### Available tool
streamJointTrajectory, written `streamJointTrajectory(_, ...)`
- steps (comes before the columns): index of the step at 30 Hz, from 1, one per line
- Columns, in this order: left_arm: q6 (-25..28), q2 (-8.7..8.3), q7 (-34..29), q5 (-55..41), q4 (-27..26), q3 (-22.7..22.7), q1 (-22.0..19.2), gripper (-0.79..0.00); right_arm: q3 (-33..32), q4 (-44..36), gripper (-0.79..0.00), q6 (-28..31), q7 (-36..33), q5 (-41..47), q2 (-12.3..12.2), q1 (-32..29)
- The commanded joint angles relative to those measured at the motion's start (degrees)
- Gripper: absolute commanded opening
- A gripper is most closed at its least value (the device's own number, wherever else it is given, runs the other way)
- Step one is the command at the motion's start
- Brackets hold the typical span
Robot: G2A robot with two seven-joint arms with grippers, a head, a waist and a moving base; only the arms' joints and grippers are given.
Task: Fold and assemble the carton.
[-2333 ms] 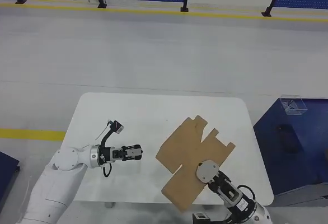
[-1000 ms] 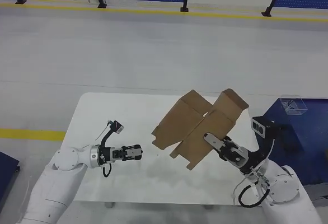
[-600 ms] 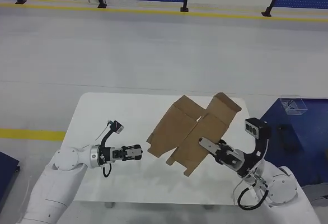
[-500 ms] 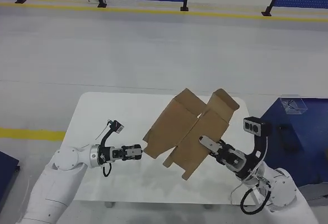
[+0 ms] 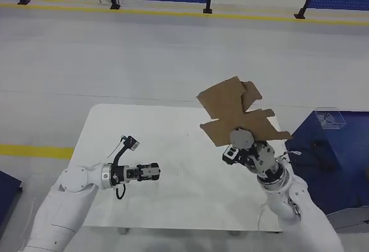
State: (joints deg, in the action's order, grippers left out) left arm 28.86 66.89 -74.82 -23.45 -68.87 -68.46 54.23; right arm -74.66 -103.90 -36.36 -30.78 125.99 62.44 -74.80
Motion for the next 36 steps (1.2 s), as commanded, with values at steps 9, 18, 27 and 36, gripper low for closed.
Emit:
streamJointTrajectory(9,0.0,0.00,0.0,0.0,0.0,0.0,0.0,0.000,7.2,5.2,-0.785,-7.9,20.8,41.0,0.5,0.6)
streamJointTrajectory(18,0.0,0.00,0.0,0.0,0.0,0.0,0.0,0.000,-8.2,-5.6,-0.785,14.2,-1.2,-14.3,0.1,-2.2)
streamJointTrajectory(27,0.0,0.00,0.0,0.0,0.0,0.0,0.0,0.000,-16.6,-10.4,-0.785,37.4,-13.8,-63.7,-0.9,-6.6)
streamJointTrajectory(36,0.0,0.00,0.0,0.0,0.0,0.0,0.0,0.000,-14.1,-8.7,-0.785,39.7,-13.2,-70.1,-0.6,-5.4)
